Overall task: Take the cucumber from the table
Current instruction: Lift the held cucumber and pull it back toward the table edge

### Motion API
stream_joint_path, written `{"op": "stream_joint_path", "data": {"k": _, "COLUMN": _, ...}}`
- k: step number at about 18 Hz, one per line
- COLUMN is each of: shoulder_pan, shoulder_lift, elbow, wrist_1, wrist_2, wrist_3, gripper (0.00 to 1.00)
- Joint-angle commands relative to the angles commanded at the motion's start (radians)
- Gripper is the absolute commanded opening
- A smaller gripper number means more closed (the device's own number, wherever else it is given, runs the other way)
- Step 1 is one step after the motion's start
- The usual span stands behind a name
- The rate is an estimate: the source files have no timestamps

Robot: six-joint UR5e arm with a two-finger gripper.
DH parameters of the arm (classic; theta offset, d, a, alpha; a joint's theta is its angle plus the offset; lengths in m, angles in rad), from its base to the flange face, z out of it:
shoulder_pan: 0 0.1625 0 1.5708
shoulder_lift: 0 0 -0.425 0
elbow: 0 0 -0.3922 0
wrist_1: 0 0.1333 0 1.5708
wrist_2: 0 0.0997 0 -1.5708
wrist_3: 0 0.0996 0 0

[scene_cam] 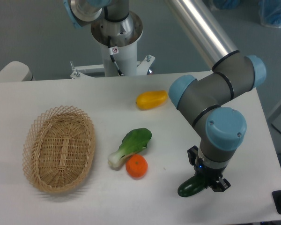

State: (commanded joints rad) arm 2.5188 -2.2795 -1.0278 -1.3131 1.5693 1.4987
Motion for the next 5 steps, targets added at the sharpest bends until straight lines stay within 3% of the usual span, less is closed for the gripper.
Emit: {"op": "stream_joint_path", "data": {"k": 5, "shoulder_pan": 0.0, "shoulder_lift": 0.002, "elbow": -0.006, "wrist_1": 0.0, "wrist_2": 0.0, "wrist_3": 0.0, "gripper": 0.33}}
